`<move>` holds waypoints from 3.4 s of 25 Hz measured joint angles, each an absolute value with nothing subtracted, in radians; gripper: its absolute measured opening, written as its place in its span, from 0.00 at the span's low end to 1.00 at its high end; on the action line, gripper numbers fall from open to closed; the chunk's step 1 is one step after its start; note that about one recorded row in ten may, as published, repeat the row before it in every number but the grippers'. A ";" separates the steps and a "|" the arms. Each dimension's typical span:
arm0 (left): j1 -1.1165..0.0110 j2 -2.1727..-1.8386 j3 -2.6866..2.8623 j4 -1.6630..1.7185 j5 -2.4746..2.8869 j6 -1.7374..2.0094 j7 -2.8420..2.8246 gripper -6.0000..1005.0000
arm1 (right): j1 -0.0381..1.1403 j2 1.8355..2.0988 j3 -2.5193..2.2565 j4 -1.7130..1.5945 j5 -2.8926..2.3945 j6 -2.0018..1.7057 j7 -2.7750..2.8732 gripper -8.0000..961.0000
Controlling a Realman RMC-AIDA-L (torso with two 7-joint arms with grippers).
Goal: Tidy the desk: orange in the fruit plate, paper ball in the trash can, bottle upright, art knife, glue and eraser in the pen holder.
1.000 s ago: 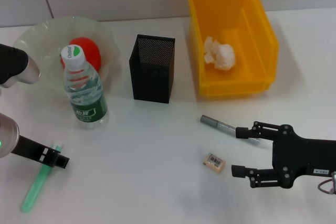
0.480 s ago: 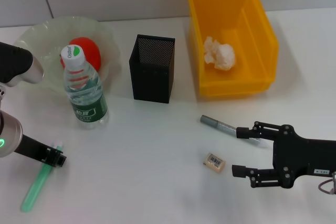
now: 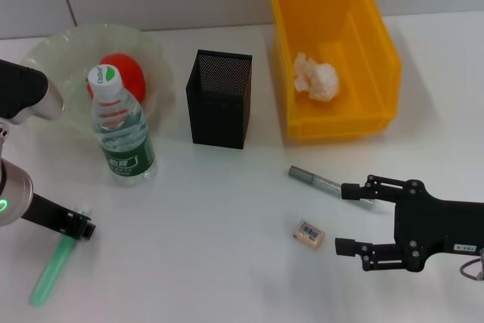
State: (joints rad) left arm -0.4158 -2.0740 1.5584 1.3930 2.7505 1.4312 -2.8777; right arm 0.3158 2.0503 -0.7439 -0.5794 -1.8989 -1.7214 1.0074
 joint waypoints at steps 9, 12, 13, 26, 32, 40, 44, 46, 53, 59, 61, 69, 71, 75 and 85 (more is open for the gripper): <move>-0.431 -2.073 1.550 1.362 2.751 1.426 -2.878 0.29 | 0.316 2.049 -0.744 -0.580 -1.899 -1.716 1.004 0.81; -0.436 -2.071 1.549 1.349 2.751 1.424 -2.875 0.27 | 0.316 2.049 -0.743 -0.580 -1.899 -1.716 1.004 0.80; -0.437 -2.071 1.549 1.347 2.750 1.423 -2.874 0.27 | 0.316 2.049 -0.742 -0.580 -1.899 -1.715 1.003 0.80; -0.434 -2.073 1.558 1.425 2.712 1.466 -2.849 0.20 | 0.305 2.051 -0.691 -0.579 -1.900 -1.720 0.996 0.80; -0.388 -2.070 1.551 1.605 2.544 1.529 -2.765 0.21 | 0.303 2.051 -0.622 -0.571 -1.900 -1.716 0.999 0.80; -0.303 -2.071 1.534 1.792 2.086 1.404 -2.475 0.22 | 0.305 2.052 -0.589 -0.568 -1.899 -1.713 1.005 0.80; -0.280 -2.073 1.567 1.756 1.883 1.211 -2.259 0.22 | 0.309 2.057 -0.586 -0.566 -1.899 -1.706 1.011 0.80; -0.262 -2.073 1.658 1.723 1.788 1.023 -2.070 0.22 | 0.309 2.060 -0.586 -0.566 -1.899 -1.699 1.015 0.80; -0.297 -2.076 1.922 1.549 1.644 0.440 -1.693 0.23 | 0.308 2.066 -0.579 -0.566 -1.899 -1.699 1.021 0.80; -0.418 -2.080 2.079 1.366 1.511 0.113 -1.565 0.24 | 0.313 2.072 -0.575 -0.565 -1.899 -1.694 1.029 0.80; -0.469 -2.080 2.139 1.315 1.497 -0.019 -1.580 0.24 | 0.315 2.074 -0.575 -0.565 -1.899 -1.686 1.029 0.80; -0.513 -2.079 2.287 1.270 1.735 -0.333 -1.842 0.25 | 0.325 2.074 -0.574 -0.547 -1.901 -1.678 1.029 0.80; -0.494 -2.079 2.308 1.254 1.918 -0.410 -2.024 0.25 | 0.325 2.074 -0.575 -0.547 -1.901 -1.678 1.029 0.80; -0.474 -2.078 2.354 1.118 2.274 -0.654 -2.425 0.26 | 0.325 2.074 -0.575 -0.548 -1.901 -1.678 1.029 0.80; -0.481 -2.080 2.375 0.921 2.415 -0.838 -2.757 0.27 | 0.325 2.075 -0.575 -0.548 -1.900 -1.685 1.029 0.80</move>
State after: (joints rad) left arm -0.4805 -2.0800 2.3745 0.9208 2.4153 -0.8375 -2.7566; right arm 0.3252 2.0747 -0.5754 -0.5481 -1.9003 -1.6845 1.0294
